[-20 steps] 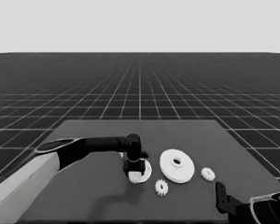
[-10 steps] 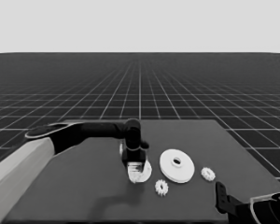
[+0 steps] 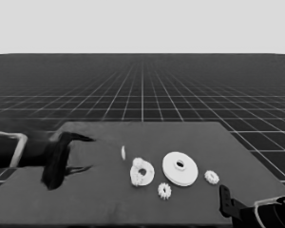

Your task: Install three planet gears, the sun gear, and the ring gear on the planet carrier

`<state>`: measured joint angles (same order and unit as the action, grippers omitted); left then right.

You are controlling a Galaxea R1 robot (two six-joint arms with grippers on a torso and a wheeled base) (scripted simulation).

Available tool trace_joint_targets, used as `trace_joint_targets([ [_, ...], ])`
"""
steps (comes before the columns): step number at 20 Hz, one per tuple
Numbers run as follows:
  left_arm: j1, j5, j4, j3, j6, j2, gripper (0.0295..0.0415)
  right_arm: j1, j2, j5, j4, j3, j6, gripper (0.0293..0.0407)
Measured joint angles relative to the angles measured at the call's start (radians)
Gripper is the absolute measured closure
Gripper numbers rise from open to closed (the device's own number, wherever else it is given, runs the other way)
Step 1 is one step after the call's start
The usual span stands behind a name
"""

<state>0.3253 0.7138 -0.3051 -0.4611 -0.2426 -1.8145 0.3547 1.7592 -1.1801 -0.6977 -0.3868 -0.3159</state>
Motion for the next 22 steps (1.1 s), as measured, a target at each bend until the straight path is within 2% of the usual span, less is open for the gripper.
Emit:
trace_joint_targets([
  [4, 0.015, -0.033, -0.004, 0.038, -0.095, 0.053, 0.0326, 0.0, 0.0, 0.0, 0.0, 0.0, 0.0, 0.0315],
  [5, 0.016, -0.035, -0.005, 0.04, -0.101, 0.056, 0.0326, -0.25, 0.065, -0.054, 0.338, -0.237, -0.255, 0.0304],
  [6, 0.016, -0.036, -0.005, 0.042, -0.104, 0.057, 0.0326, -0.325, 0.157, -0.131, 0.448, -0.464, -0.386, 0.0307],
  [7, 0.016, -0.036, -0.005, 0.042, -0.106, 0.058, 0.0326, -0.343, 0.23, -0.184, 0.493, -0.623, -0.454, 0.0311],
  [10, 0.017, -0.037, -0.005, 0.043, -0.108, 0.059, 0.0326, -0.351, 0.334, -0.246, 0.538, -0.84, -0.515, 0.0315],
  [14, 0.017, -0.037, -0.005, 0.043, -0.108, 0.06, 0.0326, -0.351, 0.364, -0.26, 0.547, -0.899, -0.524, 0.0315],
  [15, 0.017, -0.037, -0.005, 0.043, -0.108, 0.06, 0.0326, -0.266, 0.385, -0.198, 0.48, -0.938, -0.517, 0.0315],
  [17, 0.017, -0.037, -0.005, 0.043, -0.108, 0.06, 0.0326, -0.177, 0.419, -0.138, 0.426, -1.0, -0.505, 0.0315],
  [22, 0.017, -0.037, -0.005, 0.043, -0.108, 0.06, 0.0326, -0.141, 0.44, -0.107, 0.403, -1.04, -0.495, 0.0315],
])
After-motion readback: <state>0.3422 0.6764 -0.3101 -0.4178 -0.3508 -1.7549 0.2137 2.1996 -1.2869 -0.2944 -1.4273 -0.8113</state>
